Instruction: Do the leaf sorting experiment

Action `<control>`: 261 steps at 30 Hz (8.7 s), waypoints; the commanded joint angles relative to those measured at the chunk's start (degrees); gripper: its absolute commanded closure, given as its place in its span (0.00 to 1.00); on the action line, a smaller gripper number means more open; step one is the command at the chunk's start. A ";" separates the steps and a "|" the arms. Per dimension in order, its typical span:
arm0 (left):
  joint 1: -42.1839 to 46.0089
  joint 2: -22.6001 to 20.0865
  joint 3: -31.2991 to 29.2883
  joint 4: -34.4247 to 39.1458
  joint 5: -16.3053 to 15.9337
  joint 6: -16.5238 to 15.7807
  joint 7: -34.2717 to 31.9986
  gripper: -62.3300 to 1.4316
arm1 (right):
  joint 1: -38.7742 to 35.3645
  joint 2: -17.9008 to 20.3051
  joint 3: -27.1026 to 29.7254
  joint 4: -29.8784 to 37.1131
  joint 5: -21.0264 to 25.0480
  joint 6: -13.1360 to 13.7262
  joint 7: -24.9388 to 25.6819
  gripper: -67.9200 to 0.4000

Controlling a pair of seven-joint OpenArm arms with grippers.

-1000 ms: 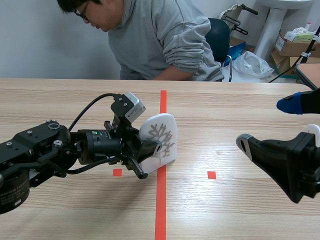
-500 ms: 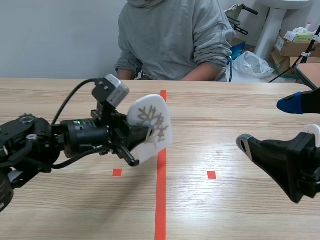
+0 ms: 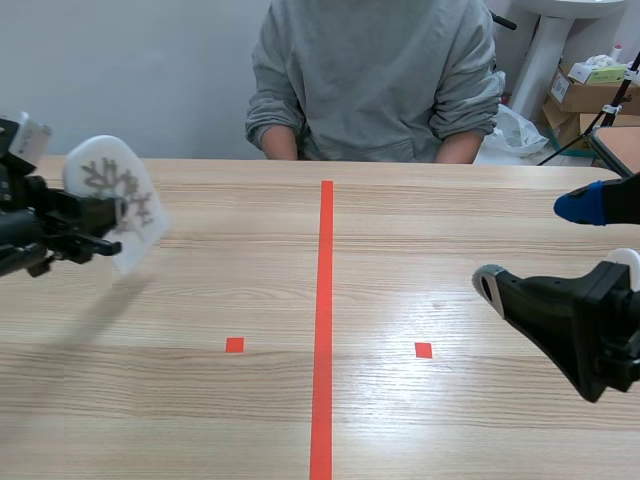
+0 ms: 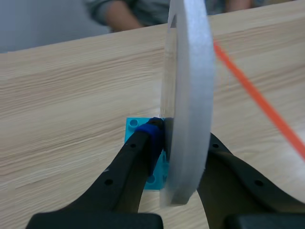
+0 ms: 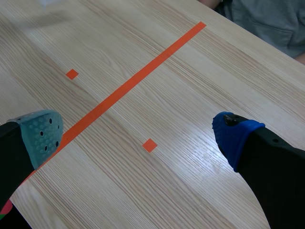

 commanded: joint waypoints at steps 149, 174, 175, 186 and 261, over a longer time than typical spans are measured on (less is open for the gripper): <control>45.24 -2.49 -12.41 50.07 -2.73 -1.88 5.68 0.09 | 0.70 0.61 0.28 0.00 -0.90 0.44 0.87 0.04; 44.94 -2.51 -12.41 50.05 -2.69 -1.88 8.52 0.09 | 1.20 2.73 -0.74 -2.75 -2.43 0.44 -0.35 0.04; 44.92 -2.51 -12.41 50.05 -2.69 -1.88 8.61 0.09 | 1.44 3.04 -1.31 -3.65 -2.45 0.44 -0.37 0.04; 44.92 -2.51 -12.41 50.01 -2.69 -1.88 8.66 0.09 | 12.04 4.59 -13.62 -15.76 -8.13 0.44 1.86 0.04; 43.19 -2.49 -12.41 49.90 -2.51 -1.86 10.21 0.35 | 49.07 -12.26 -46.80 -56.96 -29.22 -5.46 15.23 0.98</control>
